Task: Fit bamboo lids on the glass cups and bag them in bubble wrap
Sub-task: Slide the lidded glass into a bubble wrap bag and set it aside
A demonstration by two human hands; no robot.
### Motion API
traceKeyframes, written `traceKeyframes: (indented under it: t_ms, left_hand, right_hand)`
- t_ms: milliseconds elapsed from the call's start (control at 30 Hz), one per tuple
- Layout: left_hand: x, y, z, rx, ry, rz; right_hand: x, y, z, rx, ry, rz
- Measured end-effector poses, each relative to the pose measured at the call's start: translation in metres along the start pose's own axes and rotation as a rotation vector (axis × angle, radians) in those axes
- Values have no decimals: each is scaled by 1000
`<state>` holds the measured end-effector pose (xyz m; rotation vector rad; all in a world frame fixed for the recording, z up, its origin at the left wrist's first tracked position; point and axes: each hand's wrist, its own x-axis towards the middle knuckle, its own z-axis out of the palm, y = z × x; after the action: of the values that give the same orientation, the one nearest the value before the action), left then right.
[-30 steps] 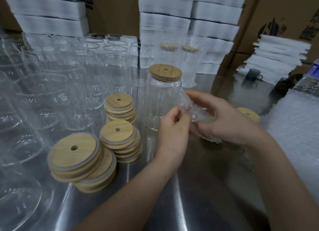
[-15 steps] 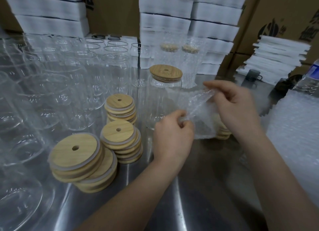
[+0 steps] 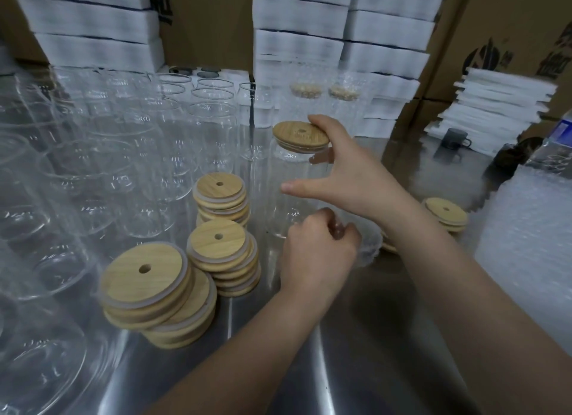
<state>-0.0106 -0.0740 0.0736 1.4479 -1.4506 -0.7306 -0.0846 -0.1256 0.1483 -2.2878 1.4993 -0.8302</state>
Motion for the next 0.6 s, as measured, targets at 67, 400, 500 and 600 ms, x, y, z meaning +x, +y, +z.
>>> traceKeyframes:
  t_ms: [67, 400, 500, 600]
  left_hand:
    - [0, -1, 0, 4, -3, 4]
    - [-1, 1, -2, -203, 37, -63]
    - [2, 3, -6, -379, 75, -88]
    - [6, 8, -10, -486, 80, -129]
  right_hand:
    - [1, 0, 5, 55, 54, -18]
    - [-23, -4, -6, 737, 559, -314]
    - [-28, -3, -11, 990, 585, -321]
    - [-31, -2, -14, 1037, 569, -342]
